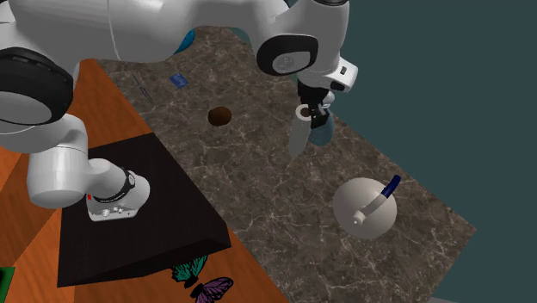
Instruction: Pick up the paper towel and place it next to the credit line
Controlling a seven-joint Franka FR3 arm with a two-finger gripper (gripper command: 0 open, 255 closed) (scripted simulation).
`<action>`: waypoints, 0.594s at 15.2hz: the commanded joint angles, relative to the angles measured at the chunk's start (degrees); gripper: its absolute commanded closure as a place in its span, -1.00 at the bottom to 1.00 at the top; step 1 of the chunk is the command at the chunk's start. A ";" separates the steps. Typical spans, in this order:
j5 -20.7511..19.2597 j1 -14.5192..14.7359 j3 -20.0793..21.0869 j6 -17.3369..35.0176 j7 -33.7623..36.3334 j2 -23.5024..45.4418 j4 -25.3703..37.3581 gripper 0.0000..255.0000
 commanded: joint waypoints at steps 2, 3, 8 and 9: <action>-0.01 0.01 0.00 -2.12 -0.05 -0.24 1.85 1.00; -0.01 0.01 -0.01 -2.41 -0.06 -0.30 2.09 1.00; -1.27 2.78 1.29 -3.31 4.16 -9.28 -6.16 1.00; -1.47 3.30 1.63 -3.66 5.05 -10.95 -7.52 1.00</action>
